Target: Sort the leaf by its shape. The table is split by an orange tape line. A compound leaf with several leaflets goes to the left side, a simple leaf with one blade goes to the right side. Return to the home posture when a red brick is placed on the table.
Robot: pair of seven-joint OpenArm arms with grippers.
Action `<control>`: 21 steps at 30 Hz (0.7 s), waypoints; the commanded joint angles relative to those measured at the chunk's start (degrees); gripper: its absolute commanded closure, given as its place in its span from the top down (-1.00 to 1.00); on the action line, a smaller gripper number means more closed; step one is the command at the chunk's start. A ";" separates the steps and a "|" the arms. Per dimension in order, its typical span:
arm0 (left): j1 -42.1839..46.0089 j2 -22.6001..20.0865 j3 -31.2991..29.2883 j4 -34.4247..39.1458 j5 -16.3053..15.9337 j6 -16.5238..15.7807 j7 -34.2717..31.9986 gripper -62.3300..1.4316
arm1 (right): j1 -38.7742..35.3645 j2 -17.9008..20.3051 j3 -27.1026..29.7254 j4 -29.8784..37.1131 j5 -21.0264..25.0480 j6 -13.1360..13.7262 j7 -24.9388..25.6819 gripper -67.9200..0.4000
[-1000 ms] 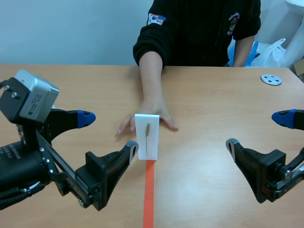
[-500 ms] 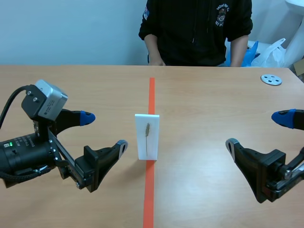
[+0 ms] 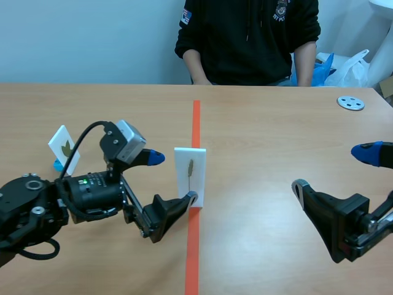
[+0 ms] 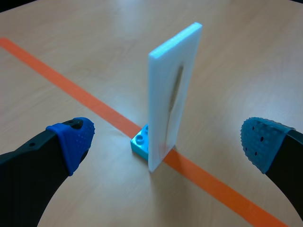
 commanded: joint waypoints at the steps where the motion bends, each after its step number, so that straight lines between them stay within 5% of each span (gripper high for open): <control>1: -2.14 1.03 0.98 -0.37 0.55 -0.15 -2.05 1.00 | 0.50 0.72 0.48 1.01 0.57 -0.24 0.81 1.00; 13: -11.37 6.67 8.66 -14.78 6.36 0.98 -8.22 1.00 | 0.50 0.59 0.48 1.01 0.59 -0.24 0.81 1.00; 21: -11.80 6.64 10.08 -17.44 6.40 1.81 -10.12 1.00 | 0.50 0.59 0.48 1.01 0.61 -0.24 0.83 1.00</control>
